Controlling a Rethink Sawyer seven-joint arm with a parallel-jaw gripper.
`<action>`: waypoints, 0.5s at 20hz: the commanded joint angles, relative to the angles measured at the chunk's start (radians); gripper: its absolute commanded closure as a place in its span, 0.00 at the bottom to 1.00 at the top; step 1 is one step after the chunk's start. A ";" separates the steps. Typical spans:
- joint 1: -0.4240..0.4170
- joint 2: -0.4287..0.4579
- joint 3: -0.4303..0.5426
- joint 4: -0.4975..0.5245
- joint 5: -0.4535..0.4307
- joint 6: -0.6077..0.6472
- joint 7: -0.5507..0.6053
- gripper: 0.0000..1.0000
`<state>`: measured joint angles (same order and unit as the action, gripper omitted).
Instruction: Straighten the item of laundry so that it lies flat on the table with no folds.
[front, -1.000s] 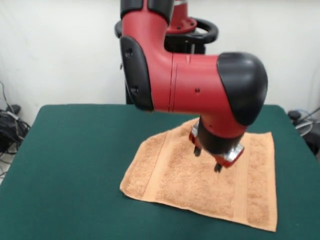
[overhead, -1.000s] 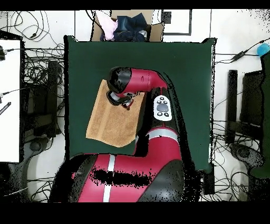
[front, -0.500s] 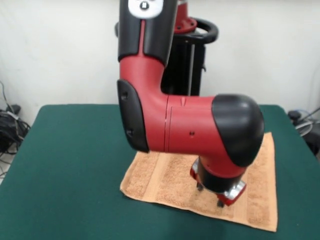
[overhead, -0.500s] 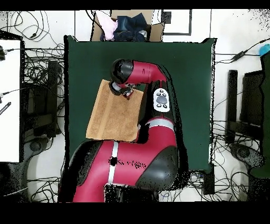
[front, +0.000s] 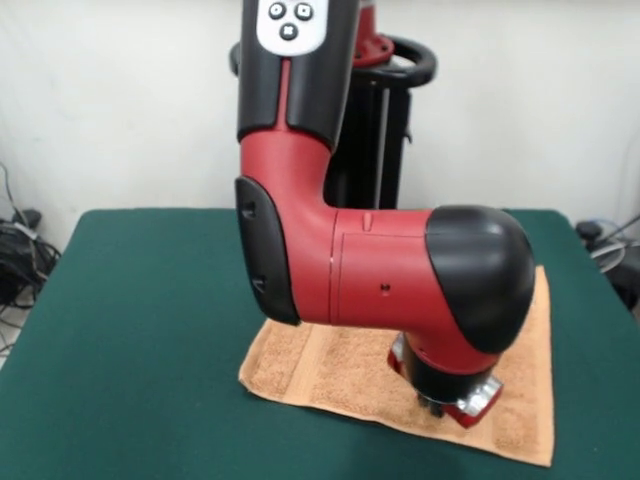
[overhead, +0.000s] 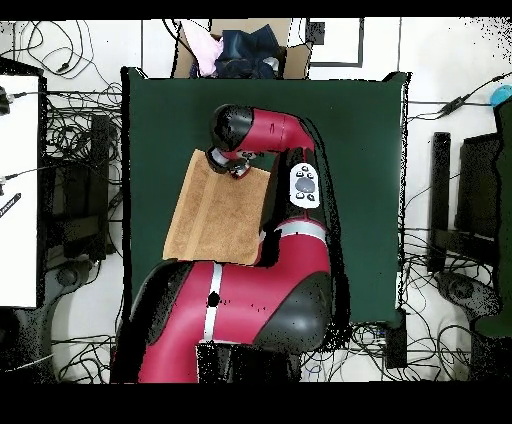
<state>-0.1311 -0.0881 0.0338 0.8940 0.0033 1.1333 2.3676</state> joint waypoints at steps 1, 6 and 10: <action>0.039 0.124 -0.031 -0.037 0.017 -0.203 0.325 1.00; 0.056 0.155 -0.039 -0.083 0.041 -0.218 0.346 1.00; 0.073 0.201 -0.038 -0.167 0.071 -0.197 0.376 1.00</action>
<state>-0.0891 -0.0448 -0.0261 0.8122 0.0336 1.1797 2.3917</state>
